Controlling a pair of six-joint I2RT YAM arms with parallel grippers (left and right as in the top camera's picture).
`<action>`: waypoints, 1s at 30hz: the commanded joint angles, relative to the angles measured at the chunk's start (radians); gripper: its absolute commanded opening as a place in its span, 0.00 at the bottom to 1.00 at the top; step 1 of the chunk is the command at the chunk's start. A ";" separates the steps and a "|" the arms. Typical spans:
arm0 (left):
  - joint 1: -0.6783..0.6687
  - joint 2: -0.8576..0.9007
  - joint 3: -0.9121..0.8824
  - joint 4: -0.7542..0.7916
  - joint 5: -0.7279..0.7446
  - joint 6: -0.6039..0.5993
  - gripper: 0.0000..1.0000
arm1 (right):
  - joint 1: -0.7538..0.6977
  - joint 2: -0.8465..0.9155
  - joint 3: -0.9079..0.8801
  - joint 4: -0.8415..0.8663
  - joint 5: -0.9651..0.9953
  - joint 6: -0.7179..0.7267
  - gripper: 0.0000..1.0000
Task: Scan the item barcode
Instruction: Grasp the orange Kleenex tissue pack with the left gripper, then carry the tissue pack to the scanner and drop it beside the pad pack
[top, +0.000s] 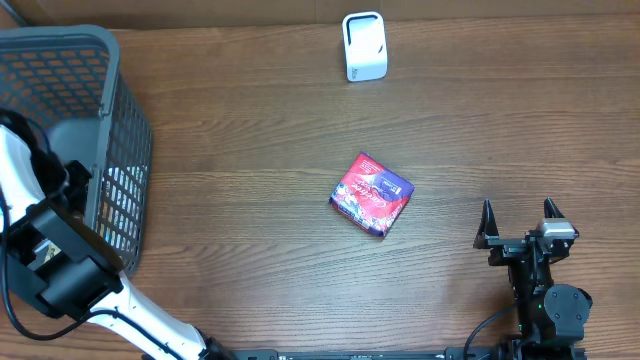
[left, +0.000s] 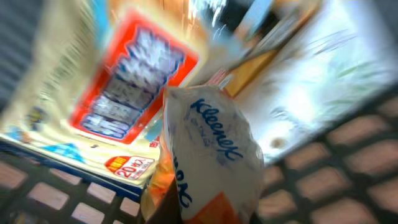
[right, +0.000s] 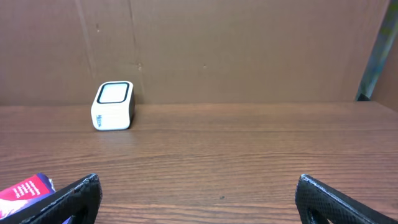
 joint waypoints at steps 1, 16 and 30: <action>-0.001 -0.005 0.244 -0.059 0.127 -0.018 0.04 | -0.001 -0.009 -0.010 0.005 0.006 0.003 1.00; -0.048 -0.011 1.072 -0.214 0.692 0.105 0.04 | -0.001 -0.009 -0.010 0.005 0.006 0.003 1.00; -0.664 -0.017 0.974 -0.214 0.585 0.093 0.04 | -0.001 -0.009 -0.010 0.005 0.006 0.003 1.00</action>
